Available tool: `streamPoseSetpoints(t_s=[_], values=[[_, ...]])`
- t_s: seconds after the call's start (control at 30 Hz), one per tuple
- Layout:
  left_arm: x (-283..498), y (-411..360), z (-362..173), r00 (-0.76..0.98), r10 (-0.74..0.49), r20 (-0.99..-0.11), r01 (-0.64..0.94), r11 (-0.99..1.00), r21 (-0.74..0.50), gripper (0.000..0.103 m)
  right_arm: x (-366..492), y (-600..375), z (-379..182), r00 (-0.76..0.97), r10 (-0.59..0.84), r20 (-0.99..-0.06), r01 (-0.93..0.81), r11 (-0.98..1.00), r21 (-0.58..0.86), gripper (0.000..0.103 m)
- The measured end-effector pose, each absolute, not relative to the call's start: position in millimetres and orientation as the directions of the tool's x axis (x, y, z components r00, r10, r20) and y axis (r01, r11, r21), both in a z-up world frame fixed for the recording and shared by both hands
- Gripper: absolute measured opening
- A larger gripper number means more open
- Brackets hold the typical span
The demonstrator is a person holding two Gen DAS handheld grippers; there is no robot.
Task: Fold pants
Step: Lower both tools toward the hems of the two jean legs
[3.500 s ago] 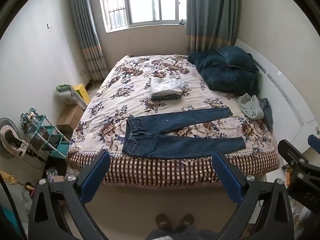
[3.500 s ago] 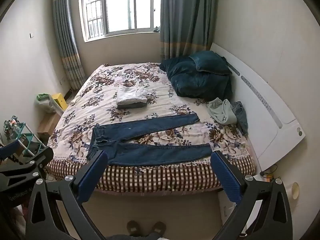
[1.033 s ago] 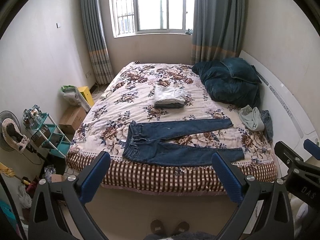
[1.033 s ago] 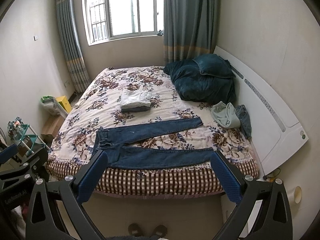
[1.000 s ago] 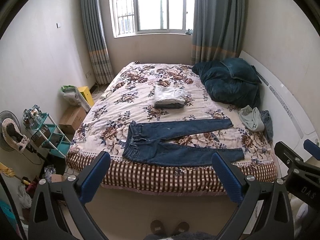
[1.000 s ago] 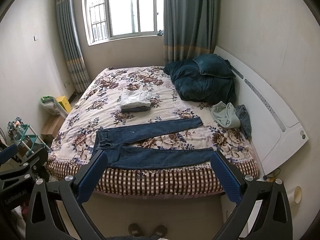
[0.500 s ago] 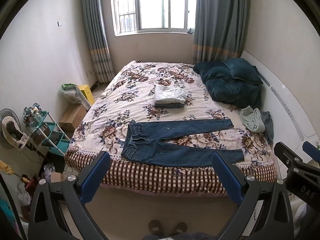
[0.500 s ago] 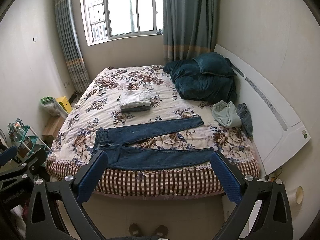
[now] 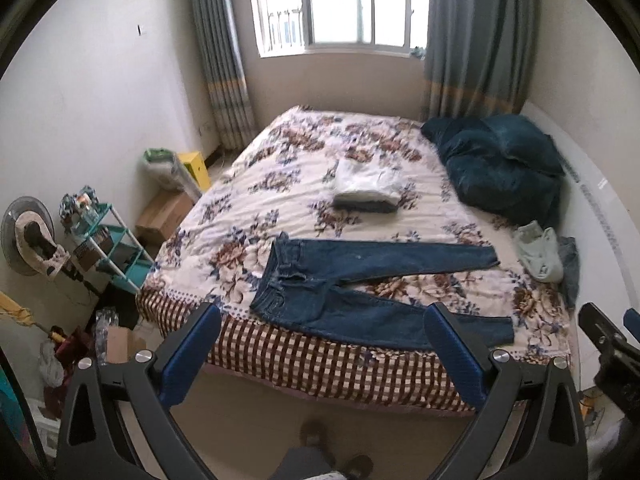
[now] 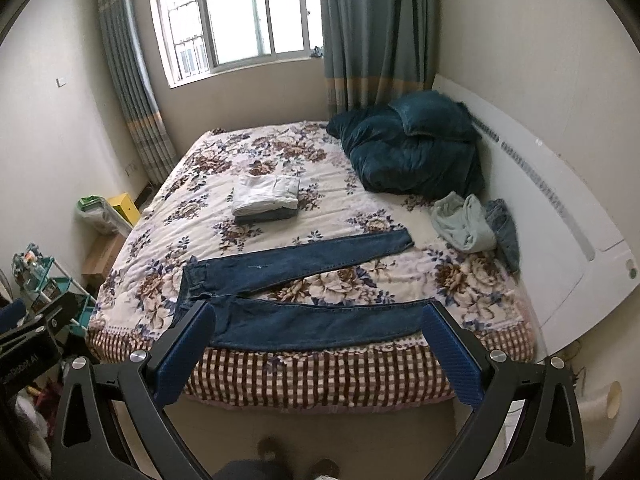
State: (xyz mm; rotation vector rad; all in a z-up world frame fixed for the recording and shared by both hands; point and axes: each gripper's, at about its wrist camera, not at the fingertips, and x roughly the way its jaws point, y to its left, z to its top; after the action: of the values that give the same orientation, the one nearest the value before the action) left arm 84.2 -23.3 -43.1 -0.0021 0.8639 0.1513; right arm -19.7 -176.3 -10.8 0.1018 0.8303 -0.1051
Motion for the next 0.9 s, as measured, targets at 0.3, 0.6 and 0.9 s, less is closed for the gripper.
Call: streamPoseSetpoints(t_s=[0.3, 0.6, 0.9], values=[[224, 7, -127, 0.510, 0.179, -0.842, -0.180, 0.979, 0.099, 0.103, 124, -184, -76, 0.563, -0.069, -0.824, 0.194, 0.980, 0.050, 0.103], [396, 33, -231, 0.361, 0.151, -0.920, -0.147, 0.984, 0.104, 0.103, 323, -186, -195, 0.360, -0.091, -0.929, 0.240, 0.971, -0.002, 0.103], [531, 34, -370, 0.223, 0.174, -0.959, -0.086, 0.984, 0.158, 0.103, 493, -185, -360, 0.217, -0.110, -0.970, 0.176, 0.982, -0.072, 0.103]])
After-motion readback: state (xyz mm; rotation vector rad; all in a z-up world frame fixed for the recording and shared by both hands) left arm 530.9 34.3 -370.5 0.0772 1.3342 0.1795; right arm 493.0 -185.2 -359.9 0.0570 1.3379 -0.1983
